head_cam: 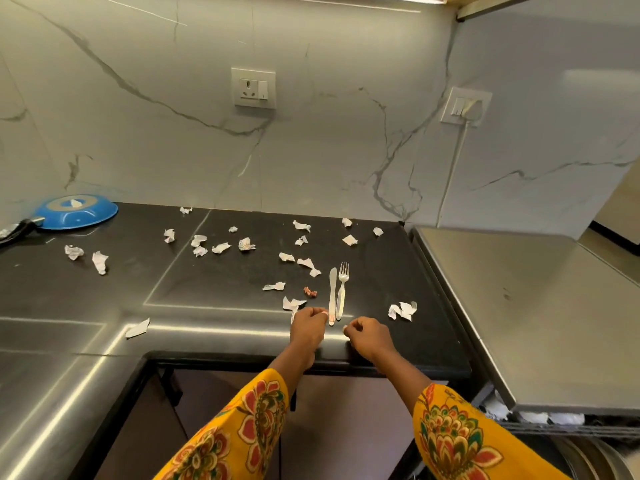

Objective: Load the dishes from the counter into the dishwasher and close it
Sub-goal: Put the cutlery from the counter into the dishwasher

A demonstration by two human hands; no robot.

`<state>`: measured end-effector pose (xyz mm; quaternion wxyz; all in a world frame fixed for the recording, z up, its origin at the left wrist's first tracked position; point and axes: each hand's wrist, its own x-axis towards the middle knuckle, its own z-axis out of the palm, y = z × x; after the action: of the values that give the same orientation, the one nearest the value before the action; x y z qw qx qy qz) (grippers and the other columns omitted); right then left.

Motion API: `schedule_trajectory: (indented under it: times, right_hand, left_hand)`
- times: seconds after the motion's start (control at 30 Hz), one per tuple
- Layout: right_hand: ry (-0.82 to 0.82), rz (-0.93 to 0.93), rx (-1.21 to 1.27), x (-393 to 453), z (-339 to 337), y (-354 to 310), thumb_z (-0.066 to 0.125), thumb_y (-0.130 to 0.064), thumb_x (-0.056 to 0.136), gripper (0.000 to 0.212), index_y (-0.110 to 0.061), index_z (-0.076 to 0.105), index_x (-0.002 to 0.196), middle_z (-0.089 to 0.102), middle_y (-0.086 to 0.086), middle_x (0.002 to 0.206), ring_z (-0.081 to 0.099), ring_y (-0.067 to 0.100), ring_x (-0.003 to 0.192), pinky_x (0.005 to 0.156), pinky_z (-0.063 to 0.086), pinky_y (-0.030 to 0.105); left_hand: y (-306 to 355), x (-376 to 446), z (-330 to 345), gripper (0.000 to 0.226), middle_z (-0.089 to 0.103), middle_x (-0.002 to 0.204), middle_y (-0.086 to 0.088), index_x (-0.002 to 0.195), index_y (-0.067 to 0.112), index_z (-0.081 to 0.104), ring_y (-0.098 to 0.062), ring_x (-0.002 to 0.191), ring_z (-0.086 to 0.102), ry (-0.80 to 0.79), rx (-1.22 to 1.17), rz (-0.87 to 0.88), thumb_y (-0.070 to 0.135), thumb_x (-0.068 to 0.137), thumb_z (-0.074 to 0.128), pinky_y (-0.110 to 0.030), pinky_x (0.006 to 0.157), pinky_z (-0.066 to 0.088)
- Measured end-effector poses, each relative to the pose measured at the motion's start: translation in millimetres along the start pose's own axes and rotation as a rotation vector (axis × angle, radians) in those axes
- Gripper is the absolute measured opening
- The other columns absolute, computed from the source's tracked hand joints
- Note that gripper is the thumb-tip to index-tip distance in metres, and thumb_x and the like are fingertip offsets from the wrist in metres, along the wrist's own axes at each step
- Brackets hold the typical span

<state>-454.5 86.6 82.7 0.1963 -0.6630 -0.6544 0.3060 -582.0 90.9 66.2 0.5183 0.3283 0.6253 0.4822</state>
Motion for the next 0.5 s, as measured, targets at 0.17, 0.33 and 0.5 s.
schedule_trajectory:
  times: [0.17,0.33,0.5]
  right_hand:
    - [-0.033,0.001,-0.008,45.1,-11.7,0.8,0.052,-0.024,0.091,0.023,-0.004,0.064,0.093,0.067,0.016,0.102,0.06,0.03,0.098,0.083,0.046,0.035]
    - [-0.028,0.033,0.029,91.5,-23.1,8.0,0.053,-0.026,0.092,0.025,-0.007,0.066,0.1,0.067,0.009,0.106,0.06,0.024,0.101,0.081,0.044,0.028]
    - [-0.032,0.058,0.083,125.4,-28.7,10.6,0.055,-0.024,0.089,0.022,-0.007,0.068,0.093,0.069,0.011,0.099,0.062,0.025,0.096,0.078,0.046,0.029]
  left_hand:
    - [16.4,37.1,17.7,0.019,0.05,0.065,-0.003,0.073,0.016,0.056,-0.017,0.062,0.045,0.014,0.005,-0.001,0.006,0.087,0.048,-0.029,0.059,0.037]
    - [28.5,71.9,49.1,0.019,0.052,0.071,-0.006,0.075,0.013,0.057,-0.015,0.063,0.046,0.041,0.009,-0.007,0.003,0.09,0.049,-0.027,0.057,0.04]
    - [25.0,96.1,79.6,0.02,0.052,0.063,-0.004,0.075,0.015,0.059,-0.019,0.061,0.046,0.071,0.088,0.009,0.004,0.088,0.048,-0.03,0.06,0.037]
